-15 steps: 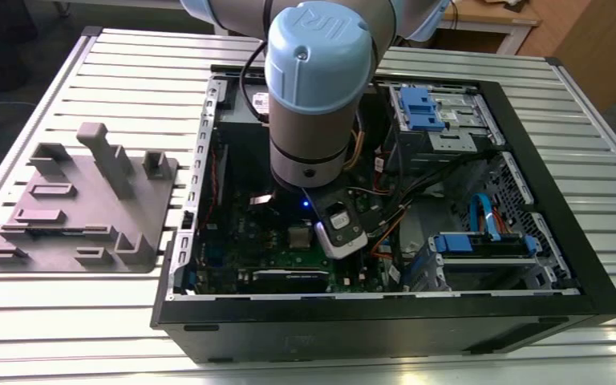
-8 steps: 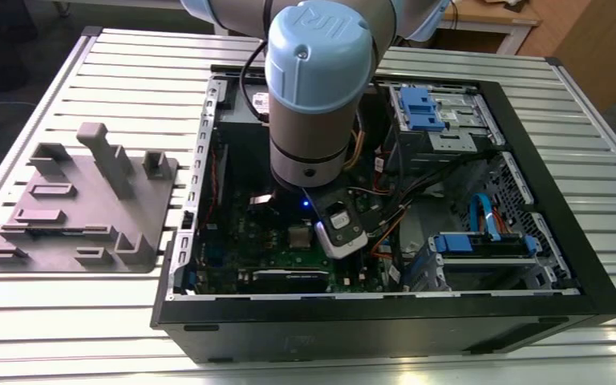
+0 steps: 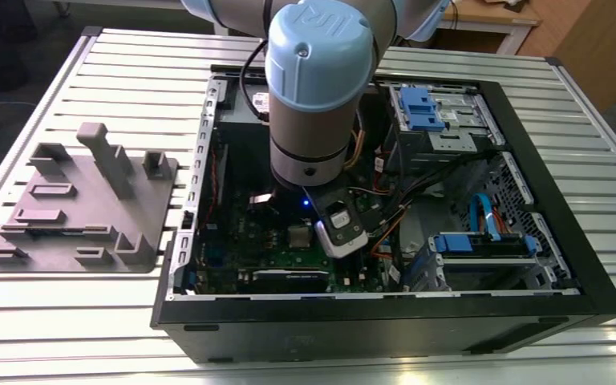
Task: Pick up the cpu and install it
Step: 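Place the cpu into insertion slot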
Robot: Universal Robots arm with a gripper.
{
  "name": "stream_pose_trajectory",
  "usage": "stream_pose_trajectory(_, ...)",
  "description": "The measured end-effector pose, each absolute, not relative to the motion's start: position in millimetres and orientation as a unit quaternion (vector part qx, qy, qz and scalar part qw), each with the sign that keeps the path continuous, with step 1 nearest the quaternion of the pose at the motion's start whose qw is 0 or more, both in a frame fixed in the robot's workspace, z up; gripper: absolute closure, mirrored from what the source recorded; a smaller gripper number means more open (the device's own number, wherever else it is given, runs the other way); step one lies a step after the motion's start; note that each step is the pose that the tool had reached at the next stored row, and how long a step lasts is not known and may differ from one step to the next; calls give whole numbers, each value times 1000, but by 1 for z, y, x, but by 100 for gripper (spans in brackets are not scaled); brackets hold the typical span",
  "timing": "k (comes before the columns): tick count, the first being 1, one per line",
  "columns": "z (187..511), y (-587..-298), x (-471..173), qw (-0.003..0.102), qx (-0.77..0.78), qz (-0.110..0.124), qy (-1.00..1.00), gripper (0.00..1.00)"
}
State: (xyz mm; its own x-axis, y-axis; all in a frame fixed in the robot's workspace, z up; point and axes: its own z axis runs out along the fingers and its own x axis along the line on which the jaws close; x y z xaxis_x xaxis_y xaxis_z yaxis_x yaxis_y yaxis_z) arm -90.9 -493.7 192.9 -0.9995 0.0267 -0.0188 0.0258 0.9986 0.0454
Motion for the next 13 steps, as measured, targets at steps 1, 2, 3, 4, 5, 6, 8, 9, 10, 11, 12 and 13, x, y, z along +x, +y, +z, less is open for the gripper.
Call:
stream_pose_trajectory(1, 193, -494, -91, 10, 13, 22, 1000, 56)
stream_pose_trajectory(2, 193, -494, -91, 10, 14, 22, 1000, 56)
stream_pose_trajectory(3, 193, -494, -91, 10, 15, 21, 1000, 56)
stream_pose_trajectory(4, 193, -494, -91, 10, 17, 21, 1000, 56)
stream_pose_trajectory(5, 193, -494, -91, 10, 21, 21, 1000, 56)
stream_pose_trajectory(6, 192, -494, -91, 10, 25, 21, 999, 56)
stream_pose_trajectory(8, 192, -493, -91, 10, 28, 21, 999, 56)
stream_pose_trajectory(9, 192, -493, -91, 10, 29, 21, 999, 56)
stream_pose_trajectory(10, 192, -493, -91, 10, 31, 21, 999, 56)
stream_pose_trajectory(11, 192, -493, -91, 10, 31, 21, 999, 56)
stream_pose_trajectory(12, 192, -492, -91, 10, 32, 21, 999, 56)
stream_pose_trajectory(13, 192, -492, -91, 10, 32, 21, 999, 56)
